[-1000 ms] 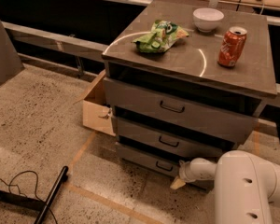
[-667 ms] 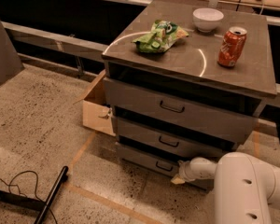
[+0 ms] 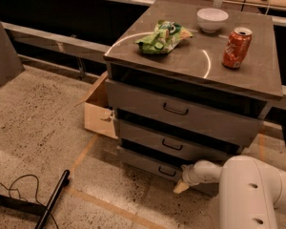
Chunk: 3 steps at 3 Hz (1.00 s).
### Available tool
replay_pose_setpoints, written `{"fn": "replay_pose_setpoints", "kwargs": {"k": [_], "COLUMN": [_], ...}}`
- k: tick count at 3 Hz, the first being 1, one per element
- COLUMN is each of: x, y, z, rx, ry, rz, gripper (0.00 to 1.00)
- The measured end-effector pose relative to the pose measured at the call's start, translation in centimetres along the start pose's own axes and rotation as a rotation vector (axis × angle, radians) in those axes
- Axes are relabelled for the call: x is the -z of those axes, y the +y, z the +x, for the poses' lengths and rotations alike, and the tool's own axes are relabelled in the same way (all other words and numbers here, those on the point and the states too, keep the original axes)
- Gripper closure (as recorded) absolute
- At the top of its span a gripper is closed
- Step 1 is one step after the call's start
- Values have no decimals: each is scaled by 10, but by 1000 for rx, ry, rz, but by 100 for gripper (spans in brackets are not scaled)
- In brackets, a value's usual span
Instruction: Open bottom drawer
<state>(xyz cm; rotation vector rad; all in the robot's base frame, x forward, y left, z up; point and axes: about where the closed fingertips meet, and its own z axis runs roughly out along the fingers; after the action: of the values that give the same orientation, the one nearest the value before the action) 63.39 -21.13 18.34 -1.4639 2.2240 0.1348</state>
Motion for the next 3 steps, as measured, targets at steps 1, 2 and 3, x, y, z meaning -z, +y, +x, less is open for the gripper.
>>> {"fn": "replay_pose_setpoints", "kwargs": {"k": [1, 2, 3], "x": [0, 7, 15], "y": [0, 34, 74], "z": [0, -12, -27], "rx": [0, -1, -7], "ry": [0, -14, -34], "rz": [0, -93, -222], "gripper": [0, 16, 19]}}
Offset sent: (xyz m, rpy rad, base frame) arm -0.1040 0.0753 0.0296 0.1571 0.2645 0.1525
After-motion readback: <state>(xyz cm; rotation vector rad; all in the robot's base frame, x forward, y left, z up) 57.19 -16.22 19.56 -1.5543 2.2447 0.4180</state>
